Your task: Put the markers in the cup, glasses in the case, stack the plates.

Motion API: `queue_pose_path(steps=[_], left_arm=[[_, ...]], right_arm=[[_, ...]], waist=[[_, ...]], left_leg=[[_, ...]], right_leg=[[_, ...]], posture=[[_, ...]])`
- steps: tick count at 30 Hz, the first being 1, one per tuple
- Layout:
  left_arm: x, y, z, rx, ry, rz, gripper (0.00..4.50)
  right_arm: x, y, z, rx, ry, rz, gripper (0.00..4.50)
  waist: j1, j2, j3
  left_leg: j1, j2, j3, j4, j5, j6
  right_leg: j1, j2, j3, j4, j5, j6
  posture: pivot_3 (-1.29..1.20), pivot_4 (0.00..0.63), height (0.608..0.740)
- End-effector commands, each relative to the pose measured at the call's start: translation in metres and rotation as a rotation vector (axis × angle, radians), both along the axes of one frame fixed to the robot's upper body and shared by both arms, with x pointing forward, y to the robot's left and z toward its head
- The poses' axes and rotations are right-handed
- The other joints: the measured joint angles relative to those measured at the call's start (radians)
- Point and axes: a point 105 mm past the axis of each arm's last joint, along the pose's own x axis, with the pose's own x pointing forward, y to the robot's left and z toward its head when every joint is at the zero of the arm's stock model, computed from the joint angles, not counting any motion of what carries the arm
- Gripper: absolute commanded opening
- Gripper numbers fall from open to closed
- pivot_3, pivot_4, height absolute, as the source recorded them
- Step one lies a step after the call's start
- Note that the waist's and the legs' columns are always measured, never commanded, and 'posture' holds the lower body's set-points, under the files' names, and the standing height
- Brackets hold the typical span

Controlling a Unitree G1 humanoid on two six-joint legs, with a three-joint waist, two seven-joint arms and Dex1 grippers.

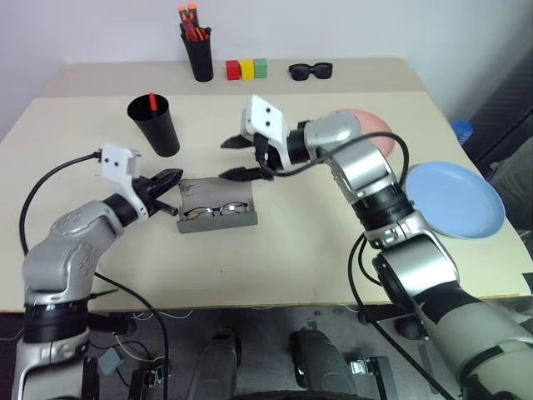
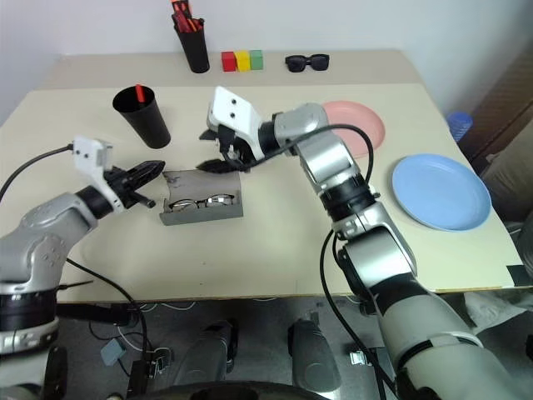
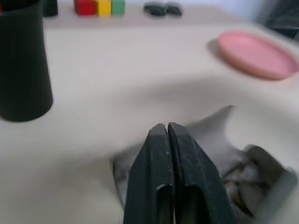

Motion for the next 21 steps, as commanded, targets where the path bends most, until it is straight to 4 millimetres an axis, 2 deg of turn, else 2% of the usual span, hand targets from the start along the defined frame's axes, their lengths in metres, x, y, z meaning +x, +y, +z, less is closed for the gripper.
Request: queue_pose_path(steps=[1, 5, 10, 13, 15, 21], left_arm=[[0.027, -0.017, 0.009, 0.036, 0.078, -0.021, 0.05], [0.048, -0.026, 0.012, 0.065, 0.162, -0.031, 0.05], [0.048, -0.037, -0.003, 0.189, 0.281, -0.138, 0.05], [0.047, -0.032, -0.020, 0.291, 0.327, -0.157, 0.05], [0.047, -0.027, -0.025, 0.306, 0.347, -0.155, 0.05], [0.032, -0.029, -0.012, 0.254, 0.319, -0.254, 0.05]], right_arm=[[-0.032, -0.025, 0.000, 0.020, -0.038, -0.014, 2.97], [-0.065, -0.053, -0.014, 0.001, -0.050, -0.045, 2.97], [-0.083, -0.080, -0.018, 0.001, -0.108, -0.149, 2.97], [-0.084, -0.089, -0.016, 0.028, -0.093, -0.206, 2.97], [-0.083, -0.095, -0.016, 0.028, -0.097, -0.236, 2.97], [-0.075, -0.100, -0.015, 0.034, -0.105, -0.272, 2.97]], waist=[[0.004, 0.000, 0.000], [-0.010, 0.000, 0.000], [-0.027, 0.000, 0.000], [-0.029, 0.000, 0.000], [-0.029, 0.000, 0.000], [-0.029, 0.000, 0.000]], left_leg=[[-0.001, 0.000, 0.000, 0.000, 0.000, 0.000], [-0.002, 0.000, 0.001, 0.000, 0.000, 0.000], [0.000, 0.000, 0.001, -0.001, 0.000, 0.000], [0.000, 0.000, 0.001, 0.000, 0.000, 0.000], [0.000, 0.000, 0.001, 0.000, 0.000, 0.000], [0.000, 0.000, 0.001, -0.001, 0.000, 0.000]], right_leg=[[0.000, 0.000, 0.000, 0.000, 0.000, 0.000], [-0.002, -0.001, 0.001, 0.000, 0.000, 0.000], [-0.001, 0.000, 0.001, 0.001, 0.000, 0.000], [-0.001, 0.000, 0.001, 0.001, 0.000, 0.000], [0.000, 0.000, 0.001, 0.001, 0.000, 0.000], [0.000, 0.000, 0.001, 0.000, 0.000, 0.000]], posture=[[0.00, 0.150, 0.740], [0.00, 0.150, 0.740], [0.00, 0.150, 0.740], [0.00, 0.150, 0.740], [0.00, 0.150, 0.740], [0.00, 0.150, 0.740]])
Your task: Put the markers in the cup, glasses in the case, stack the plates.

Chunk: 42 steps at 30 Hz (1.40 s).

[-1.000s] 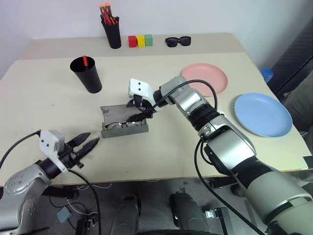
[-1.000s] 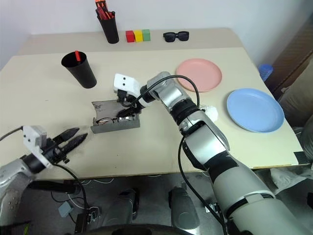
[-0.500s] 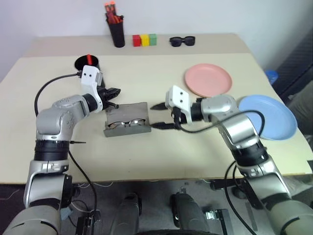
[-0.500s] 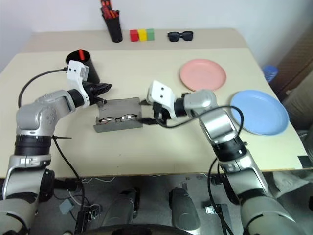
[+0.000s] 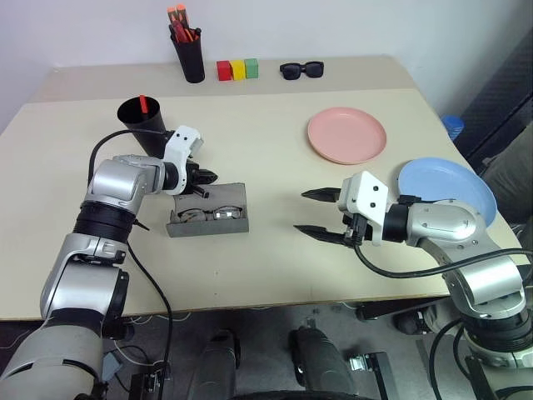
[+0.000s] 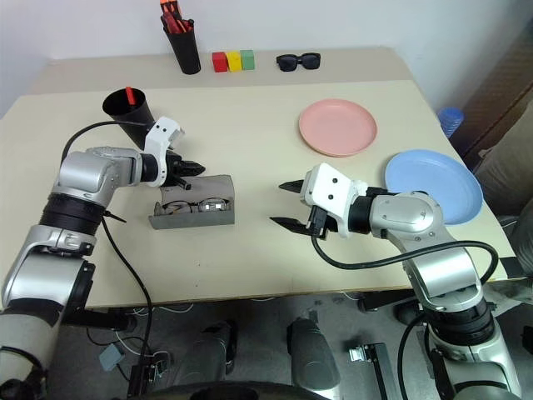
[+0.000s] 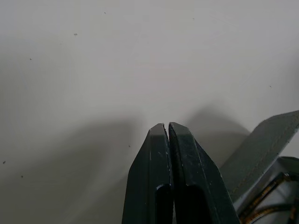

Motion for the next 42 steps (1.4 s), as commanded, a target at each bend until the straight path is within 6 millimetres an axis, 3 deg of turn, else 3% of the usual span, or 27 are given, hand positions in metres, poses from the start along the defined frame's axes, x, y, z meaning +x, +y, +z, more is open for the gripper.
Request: queue_pose_path(steps=[1, 6, 12, 18, 22, 26, 28, 32, 36, 39, 42], left_arm=[[-0.015, 0.004, 0.014, -0.012, -0.041, -0.072, 0.05], [-0.062, 0.006, 0.006, 0.034, -0.107, -0.226, 0.05], [-0.109, 0.011, -0.006, 0.050, -0.178, -0.301, 0.05], [-0.110, 0.019, 0.004, -0.055, -0.351, -0.180, 0.05], [-0.119, 0.014, 0.016, -0.116, -0.463, -0.195, 0.05], [-0.137, 0.000, 0.029, -0.213, -0.539, -0.242, 0.00], [-0.144, -0.007, 0.030, -0.258, -0.527, -0.271, 0.00], [-0.153, -0.027, 0.029, -0.305, -0.497, -0.338, 0.00], [-0.160, -0.055, 0.029, -0.355, -0.480, -0.444, 0.00], [-0.169, -0.091, 0.027, -0.403, -0.464, -0.598, 0.00], [-0.171, -0.114, 0.022, -0.446, -0.436, -0.695, 0.00]], right_arm=[[0.004, -0.002, 0.012, 0.014, -0.058, -0.011, 2.97], [0.041, -0.014, 0.007, -0.029, -0.078, -0.149, 2.97], [0.116, -0.045, -0.008, -0.170, -0.184, -0.434, 2.97], [0.174, -0.065, -0.024, -0.326, -0.300, -0.579, 2.97], [0.188, -0.077, -0.040, -0.407, -0.307, -0.628, 2.97], [0.190, -0.080, -0.042, -0.404, -0.306, -0.627, 1.27], [0.191, -0.080, -0.038, -0.397, -0.325, -0.620, 0.10], [0.186, -0.088, -0.016, -0.384, -0.428, -0.609, 0.04], [0.163, -0.105, 0.010, -0.345, -0.473, -0.599, 0.04], [0.122, -0.139, 0.024, -0.343, -0.441, -0.638, 0.04], [0.082, -0.162, 0.022, -0.413, -0.384, -0.637, 0.04]], waist=[[-0.002, 0.000, 0.000], [-0.001, 0.000, 0.000], [0.004, 0.000, 0.000], [0.011, 0.000, 0.001], [0.012, 0.000, 0.001], [0.014, 0.000, 0.001], [0.014, 0.000, 0.001], [0.012, 0.001, 0.001], [0.025, 0.002, 0.002], [0.041, 0.002, 0.001], [0.056, 0.003, 0.001]], left_leg=[[0.000, 0.000, 0.000, 0.000, 0.000, 0.000], [0.001, 0.001, 0.002, -0.001, 0.000, 0.000], [0.001, 0.001, 0.003, 0.000, 0.000, 0.000], [0.001, 0.001, 0.004, 0.000, 0.000, 0.000], [0.000, 0.001, 0.004, -0.001, 0.000, 0.000], [0.000, 0.001, 0.004, -0.001, 0.000, 0.000], [0.000, 0.001, 0.004, 0.000, 0.000, 0.000], [0.001, 0.001, 0.004, 0.000, 0.000, 0.000], [0.000, 0.000, 0.003, 0.000, 0.000, 0.000], [0.000, 0.000, 0.002, 0.000, 0.000, 0.000], [0.000, -0.001, 0.002, 0.001, -0.001, 0.002]], right_leg=[[0.000, 0.000, 0.000, 0.000, 0.000, 0.000], [0.000, 0.000, 0.002, 0.000, 0.000, 0.000], [0.000, -0.001, 0.002, -0.001, 0.000, -0.001], [0.000, -0.001, 0.003, -0.001, 0.000, -0.001], [-0.001, -0.001, 0.003, -0.001, 0.000, -0.001], [0.000, -0.001, 0.003, -0.002, 0.000, -0.001], [0.000, -0.001, 0.003, -0.002, 0.000, -0.001], [0.000, -0.001, 0.003, -0.001, 0.000, -0.001], [0.000, -0.001, 0.003, -0.001, 0.000, -0.001], [0.001, -0.001, 0.002, -0.002, 0.000, 0.000], [0.004, -0.002, 0.002, -0.003, -0.001, 0.000]], posture=[[0.00, 0.150, 0.740], [0.00, 0.150, 0.740], [0.00, 0.150, 0.740], [0.00, 0.150, 0.740], [0.00, 0.150, 0.740], [0.00, 0.150, 0.740], [0.00, 0.150, 0.740], [0.00, 0.150, 0.740], [0.00, 0.150, 0.740], [0.00, 0.150, 0.740], [0.00, 0.150, 0.740]])
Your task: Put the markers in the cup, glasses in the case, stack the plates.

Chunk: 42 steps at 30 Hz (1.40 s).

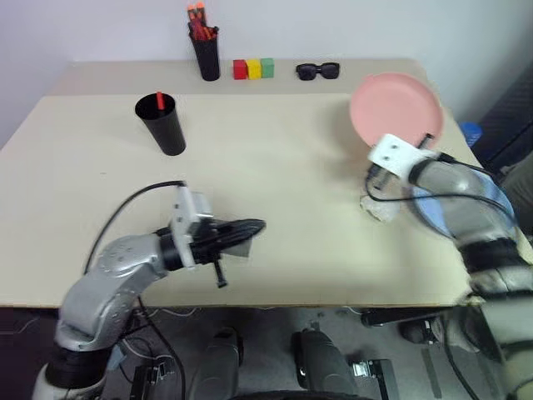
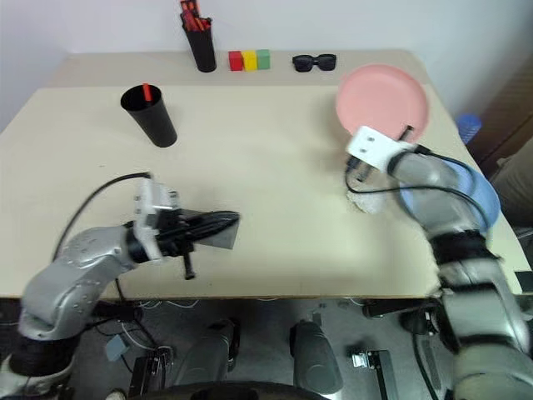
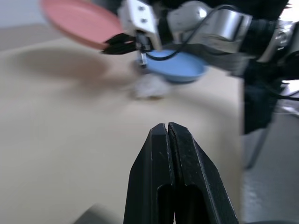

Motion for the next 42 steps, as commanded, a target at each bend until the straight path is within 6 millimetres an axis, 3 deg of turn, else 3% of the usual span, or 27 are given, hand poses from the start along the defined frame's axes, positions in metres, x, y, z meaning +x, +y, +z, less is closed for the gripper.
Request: queue_pose_path(steps=[1, 6, 10, 15, 21, 25, 28, 29, 33, 35, 39, 42], left_arm=[[-0.005, -0.022, -0.001, -0.005, -0.012, -0.119, 0.00], [0.000, -0.050, -0.004, -0.013, -0.032, -0.238, 0.00], [0.007, -0.056, -0.006, -0.004, -0.051, -0.238, 0.00], [0.021, -0.042, -0.009, 0.008, -0.058, -0.144, 0.00], [0.026, -0.025, -0.014, 0.022, -0.046, -0.049, 0.00], [0.024, -0.019, -0.014, 0.024, -0.047, -0.015, 0.00], [0.023, -0.017, -0.016, 0.029, -0.050, 0.004, 0.00], [0.023, -0.017, -0.016, 0.029, -0.049, 0.010, 0.00], [0.024, -0.016, -0.017, 0.024, -0.035, 0.033, 0.00], [0.024, -0.016, -0.017, 0.024, -0.034, 0.035, 0.00], [0.026, -0.011, -0.016, 0.022, -0.030, 0.045, 0.00], [0.030, -0.008, -0.018, 0.026, -0.023, 0.055, 0.00]], right_arm=[[-0.033, -0.014, 0.029, 0.001, -0.008, -0.015, 0.04], [-0.074, -0.043, -0.002, -0.032, 0.165, -0.110, 0.04], [-0.080, -0.039, -0.010, 0.003, 0.208, -0.112, 1.52], [-0.078, -0.005, -0.010, 0.073, 0.198, 0.003, 4.06], [-0.057, 0.021, -0.026, 0.178, 0.215, 0.061, 4.06], [-0.040, 0.018, -0.048, 0.194, 0.251, 0.015, 4.06], [-0.033, 0.012, -0.052, 0.212, 0.261, -0.024, 3.21], [-0.032, 0.011, -0.051, 0.204, 0.259, -0.024, 2.71], [-0.032, 0.013, -0.038, 0.165, 0.203, -0.005, 0.72], [-0.034, 0.013, -0.022, 0.139, 0.147, -0.001, 0.15], [-0.038, -0.014, 0.028, 0.119, 0.001, -0.127, 0.14], [-0.040, -0.043, 0.041, 0.094, -0.028, -0.243, 0.14]], waist=[[-0.005, 0.001, 0.000], [-0.017, 0.002, -0.001], [-0.039, 0.002, -0.001], [-0.035, 0.002, -0.001], [-0.033, 0.002, -0.001], [-0.031, 0.001, -0.001], [-0.028, 0.002, -0.001], [-0.028, 0.001, -0.001], [-0.028, 0.001, -0.001], [-0.029, 0.002, -0.001], [-0.029, 0.002, -0.001], [-0.028, 0.002, -0.001]], left_leg=[[0.000, 0.000, 0.000, 0.001, 0.000, 0.000], [0.004, 0.001, 0.002, 0.001, 0.000, 0.000], [0.004, 0.001, 0.004, 0.002, 0.000, 0.000], [0.004, 0.001, 0.003, 0.002, 0.000, 0.001], [0.004, 0.001, 0.003, 0.002, 0.000, 0.000], [0.004, 0.001, 0.002, 0.002, 0.000, 0.000], [0.003, 0.001, 0.002, 0.002, 0.000, 0.000], [0.003, 0.001, 0.002, 0.002, 0.000, 0.000], [0.003, 0.001, 0.002, 0.002, 0.000, 0.000], [0.003, 0.001, 0.002, 0.002, 0.000, 0.000], [0.003, 0.001, 0.002, 0.001, 0.000, 0.000], [0.003, 0.001, 0.002, 0.002, 0.000, 0.000]], right_leg=[[0.000, 0.000, 0.000, 0.000, 0.000, 0.000], [0.003, 0.002, 0.001, 0.000, 0.000, -0.001], [0.003, 0.002, 0.003, 0.000, 0.000, -0.001], [0.002, 0.002, 0.003, 0.001, 0.000, 0.000], [0.002, 0.002, 0.003, 0.000, 0.000, 0.000], [0.002, 0.001, 0.003, 0.000, 0.000, 0.000], [0.002, 0.001, 0.003, 0.000, 0.000, 0.000], [0.002, 0.001, 0.003, 0.000, 0.000, 0.000], [0.002, 0.001, 0.002, 0.000, 0.000, 0.000], [0.002, 0.001, 0.002, 0.000, 0.000, 0.000], [0.002, 0.001, 0.002, 0.001, 0.000, 0.000], [0.002, 0.001, 0.002, 0.001, 0.000, 0.000]], posture=[[0.00, 0.150, 0.740], [0.00, 0.150, 0.740], [0.00, 0.150, 0.740], [0.00, 0.150, 0.740], [0.00, 0.150, 0.740], [0.00, 0.150, 0.740], [0.00, 0.150, 0.740], [0.00, 0.150, 0.740], [0.00, 0.150, 0.740], [0.00, 0.150, 0.740], [0.00, 0.150, 0.740], [0.00, 0.150, 0.740]])
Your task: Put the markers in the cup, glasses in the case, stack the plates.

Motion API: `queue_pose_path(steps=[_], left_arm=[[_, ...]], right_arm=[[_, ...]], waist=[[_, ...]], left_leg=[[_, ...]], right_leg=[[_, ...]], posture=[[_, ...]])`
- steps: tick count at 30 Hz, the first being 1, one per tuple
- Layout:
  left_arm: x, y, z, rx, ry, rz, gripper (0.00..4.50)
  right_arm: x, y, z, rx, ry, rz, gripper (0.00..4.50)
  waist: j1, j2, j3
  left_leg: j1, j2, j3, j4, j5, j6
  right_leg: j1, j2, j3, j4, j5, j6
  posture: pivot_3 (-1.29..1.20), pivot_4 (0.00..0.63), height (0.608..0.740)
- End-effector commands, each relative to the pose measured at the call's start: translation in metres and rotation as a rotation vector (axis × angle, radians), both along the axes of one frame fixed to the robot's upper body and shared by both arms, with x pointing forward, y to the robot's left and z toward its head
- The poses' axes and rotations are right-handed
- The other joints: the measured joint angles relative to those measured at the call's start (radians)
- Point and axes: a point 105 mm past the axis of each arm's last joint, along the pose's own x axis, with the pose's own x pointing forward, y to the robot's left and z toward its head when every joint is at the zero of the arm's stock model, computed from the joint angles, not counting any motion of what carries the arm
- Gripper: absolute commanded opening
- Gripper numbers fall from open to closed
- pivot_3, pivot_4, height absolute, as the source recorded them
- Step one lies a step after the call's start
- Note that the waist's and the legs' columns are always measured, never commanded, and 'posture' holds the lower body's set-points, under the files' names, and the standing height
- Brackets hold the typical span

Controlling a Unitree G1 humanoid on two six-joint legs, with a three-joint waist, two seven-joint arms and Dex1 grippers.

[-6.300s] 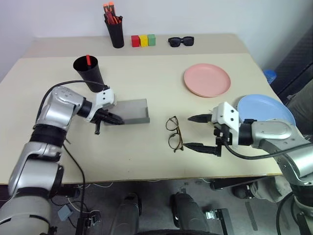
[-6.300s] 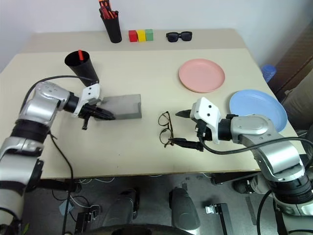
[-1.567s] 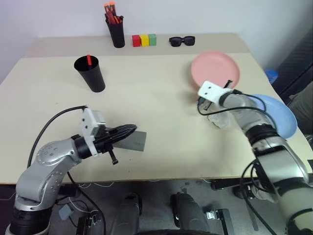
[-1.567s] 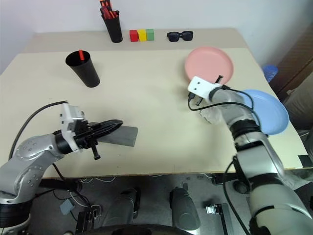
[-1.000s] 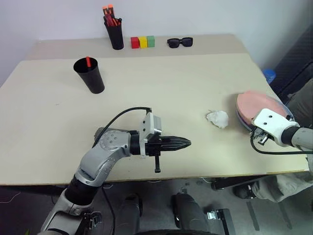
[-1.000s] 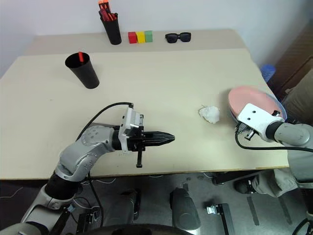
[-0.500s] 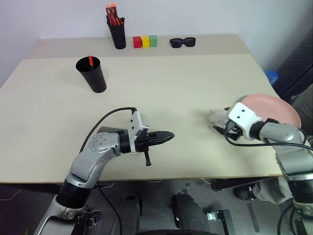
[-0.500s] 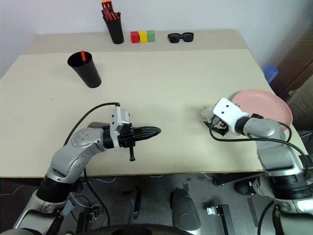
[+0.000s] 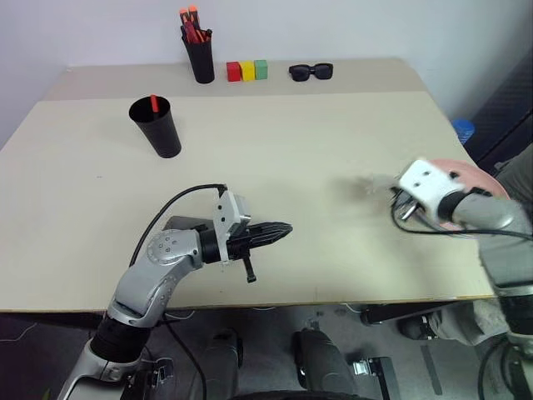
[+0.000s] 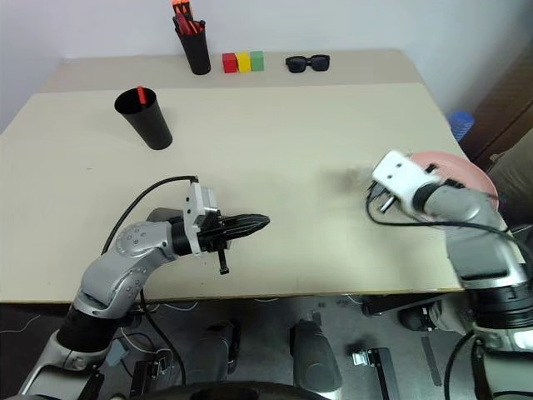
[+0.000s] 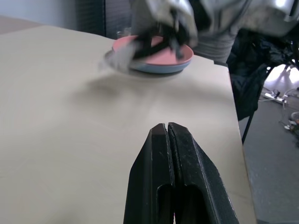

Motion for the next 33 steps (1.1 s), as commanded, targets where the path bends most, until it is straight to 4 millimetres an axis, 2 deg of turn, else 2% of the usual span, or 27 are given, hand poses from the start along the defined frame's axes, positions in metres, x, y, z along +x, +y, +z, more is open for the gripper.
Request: queue_pose_path(steps=[1, 3, 7, 10, 13, 16, 19, 21, 27, 33], left_arm=[[0.003, 0.007, 0.006, -0.018, -0.014, 0.012, 0.00], [0.008, 0.012, 0.003, -0.004, -0.012, 0.041, 0.00], [0.014, 0.019, 0.001, 0.011, -0.028, 0.088, 0.00], [0.028, 0.043, 0.000, 0.014, -0.010, 0.228, 0.00], [0.046, 0.080, 0.007, -0.035, -0.010, 0.444, 0.00], [0.056, 0.130, 0.014, -0.033, -0.078, 0.709, 0.00], [0.047, 0.186, 0.013, -0.001, -0.096, 0.935, 0.00], [0.032, 0.211, 0.016, 0.013, -0.120, 1.010, 0.00], [0.004, 0.240, 0.010, 0.009, -0.097, 1.116, 0.00], [-0.004, 0.236, 0.002, 0.032, -0.080, 1.135, 0.00]], right_arm=[[-0.005, -0.037, 0.022, -0.058, -0.057, -0.144, 0.14], [-0.007, -0.055, 0.008, -0.102, -0.004, -0.183, 0.14], [-0.003, -0.065, -0.002, -0.079, 0.012, -0.193, 2.07], [0.006, -0.045, 0.010, -0.035, -0.050, -0.093, 3.60], [0.012, -0.012, 0.013, 0.055, -0.065, 0.072, 3.60], [0.014, 0.022, 0.019, 0.231, -0.085, 0.239, 3.60], [0.009, 0.053, 0.023, 0.423, -0.060, 0.392, 3.60], [0.012, 0.060, 0.022, 0.483, -0.042, 0.433, 3.60], [0.021, 0.070, 0.001, 0.537, 0.050, 0.466, 3.60], [0.027, 0.079, -0.014, 0.515, 0.100, 0.491, 3.60]], waist=[[0.001, 0.000, 0.000], [0.003, -0.001, 0.000], [-0.003, 0.000, 0.000], [-0.014, 0.001, 0.000], [-0.024, 0.001, 0.000], [-0.027, 0.000, 0.000], [-0.026, 0.000, 0.000], [-0.024, 0.000, 0.000], [0.002, -0.001, 0.000], [0.003, -0.001, 0.000]], left_leg=[[0.000, 0.000, 0.000, 0.000, 0.000, 0.000], [0.000, 0.000, 0.000, 0.000, 0.000, 0.000], [0.000, 0.000, 0.001, 0.000, 0.000, 0.000], [0.000, 0.001, 0.001, -0.001, 0.000, 0.000], [0.001, 0.001, 0.001, -0.001, 0.000, 0.000], [0.001, 0.001, 0.000, 0.000, 0.000, 0.000], [0.001, 0.001, 0.000, -0.001, 0.000, 0.000], [0.000, 0.001, 0.000, -0.001, 0.000, 0.000], [0.000, 0.001, 0.000, 0.000, 0.000, 0.000], [0.000, 0.001, 0.000, -0.001, 0.000, 0.000]], right_leg=[[0.000, 0.000, 0.000, 0.000, 0.000, 0.000], [0.000, 0.000, 0.000, 0.000, 0.000, 0.000], [0.000, 0.000, 0.000, -0.001, 0.000, 0.000], [-0.001, 0.000, 0.001, 0.000, 0.000, 0.000], [-0.001, 0.001, 0.001, 0.002, 0.000, 0.000], [0.000, 0.001, 0.000, 0.001, 0.000, 0.000], [0.000, 0.001, 0.000, 0.001, 0.000, 0.000], [-0.001, 0.000, 0.000, 0.001, 0.000, 0.000], [0.001, 0.000, 0.000, -0.001, 0.000, 0.000], [0.000, 0.000, 0.000, -0.001, 0.000, 0.000]], posture=[[0.00, 0.150, 0.740], [0.00, 0.150, 0.740], [0.00, 0.150, 0.740], [0.00, 0.150, 0.740], [0.00, 0.150, 0.740], [0.00, 0.150, 0.740], [0.00, 0.150, 0.740], [0.00, 0.150, 0.740], [0.00, 0.150, 0.740], [0.00, 0.150, 0.740]])
